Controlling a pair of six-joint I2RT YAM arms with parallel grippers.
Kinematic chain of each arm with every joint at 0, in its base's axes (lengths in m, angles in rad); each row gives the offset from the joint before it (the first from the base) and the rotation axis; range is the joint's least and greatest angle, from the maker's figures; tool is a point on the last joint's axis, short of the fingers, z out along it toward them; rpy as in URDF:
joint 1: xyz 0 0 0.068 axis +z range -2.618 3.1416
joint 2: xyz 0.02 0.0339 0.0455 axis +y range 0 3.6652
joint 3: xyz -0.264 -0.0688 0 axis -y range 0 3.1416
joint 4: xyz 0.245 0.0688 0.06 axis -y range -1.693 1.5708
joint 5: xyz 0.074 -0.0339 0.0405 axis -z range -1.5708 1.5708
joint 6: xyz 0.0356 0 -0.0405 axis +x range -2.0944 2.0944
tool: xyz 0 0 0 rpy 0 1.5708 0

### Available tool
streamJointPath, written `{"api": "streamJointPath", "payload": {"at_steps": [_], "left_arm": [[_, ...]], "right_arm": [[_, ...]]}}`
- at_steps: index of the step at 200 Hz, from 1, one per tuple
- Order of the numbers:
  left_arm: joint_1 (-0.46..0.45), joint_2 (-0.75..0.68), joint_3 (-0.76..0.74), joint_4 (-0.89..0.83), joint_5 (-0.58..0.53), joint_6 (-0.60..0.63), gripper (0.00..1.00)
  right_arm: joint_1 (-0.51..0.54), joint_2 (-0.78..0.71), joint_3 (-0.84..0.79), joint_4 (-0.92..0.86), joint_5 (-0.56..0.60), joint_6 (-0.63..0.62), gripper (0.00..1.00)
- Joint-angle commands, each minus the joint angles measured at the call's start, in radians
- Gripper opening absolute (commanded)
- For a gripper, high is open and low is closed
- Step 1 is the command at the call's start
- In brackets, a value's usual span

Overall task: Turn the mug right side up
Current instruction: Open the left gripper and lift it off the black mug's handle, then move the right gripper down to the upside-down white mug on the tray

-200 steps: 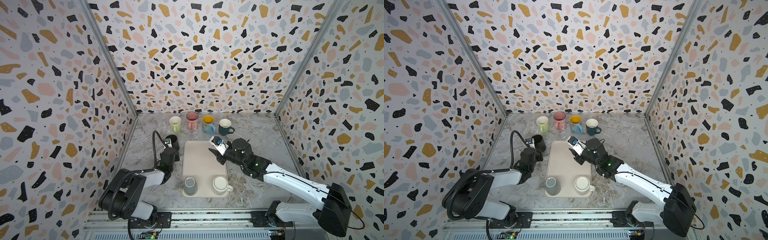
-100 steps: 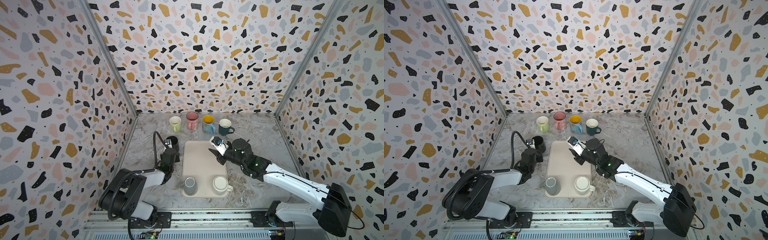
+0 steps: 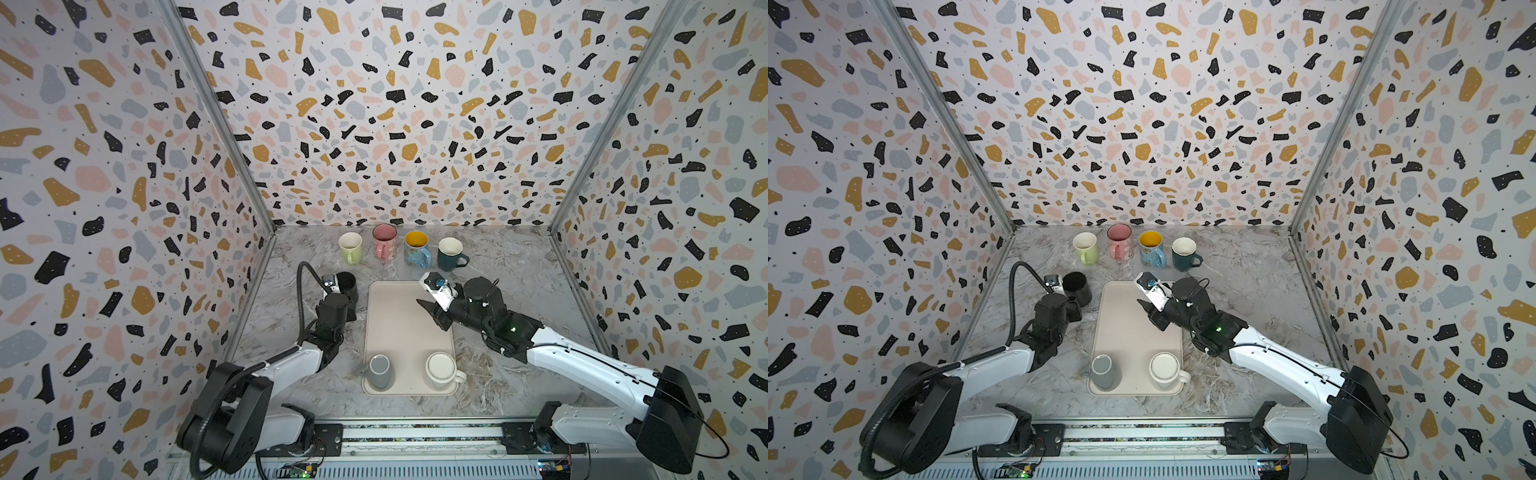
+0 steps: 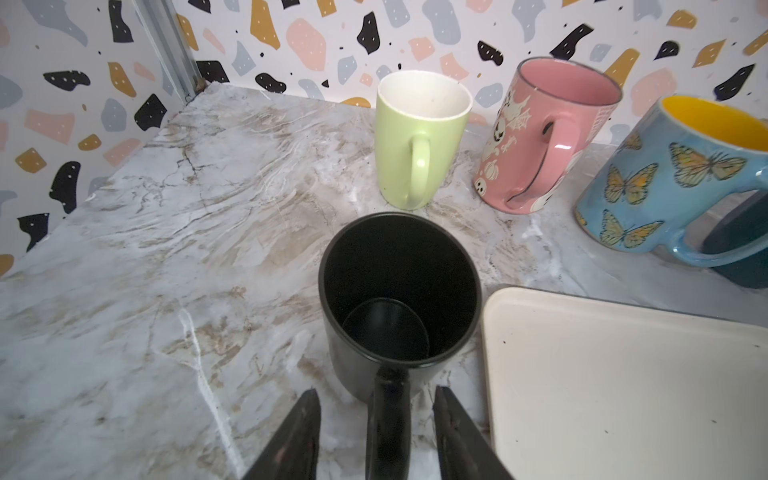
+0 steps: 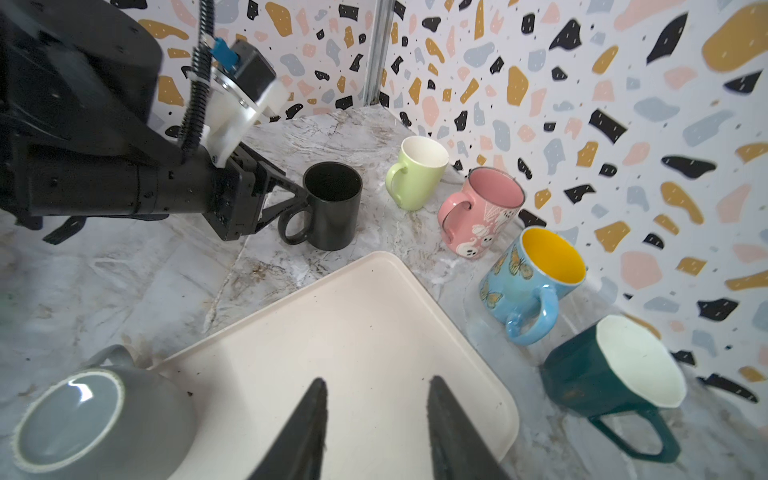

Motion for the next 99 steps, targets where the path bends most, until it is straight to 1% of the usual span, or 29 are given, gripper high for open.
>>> {"api": "streamJointPath", "payload": {"at_steps": [1,14,34,44,52,77,99], "left_arm": [[-0.006,-0.124,0.024,-0.093,0.016,-0.016,0.48],[-0.006,-0.206,0.041,-0.144,0.014,-0.017,0.5],[-0.006,-0.301,0.096,-0.22,0.0,-0.007,0.55],[-0.006,-0.325,0.135,-0.251,0.003,0.002,0.56],[-0.007,-0.334,0.17,-0.274,0.007,0.006,0.57],[-0.006,-0.325,0.273,-0.339,0.001,-0.003,0.58],[-0.006,-0.313,0.328,-0.36,0.022,-0.001,0.59]], "right_arm": [[-0.005,-0.025,0.068,-0.104,0.041,0.1,0.6],[-0.008,-0.015,0.112,-0.183,0.046,0.173,0.69],[-0.012,0.0,0.167,-0.293,0.027,0.311,0.75],[-0.014,0.005,0.185,-0.34,0.016,0.388,0.76],[-0.018,0.005,0.195,-0.375,0.014,0.462,0.79],[-0.056,0.009,0.188,-0.478,-0.061,0.683,0.79],[-0.07,-0.036,0.099,-0.49,-0.117,0.836,0.79]]}}
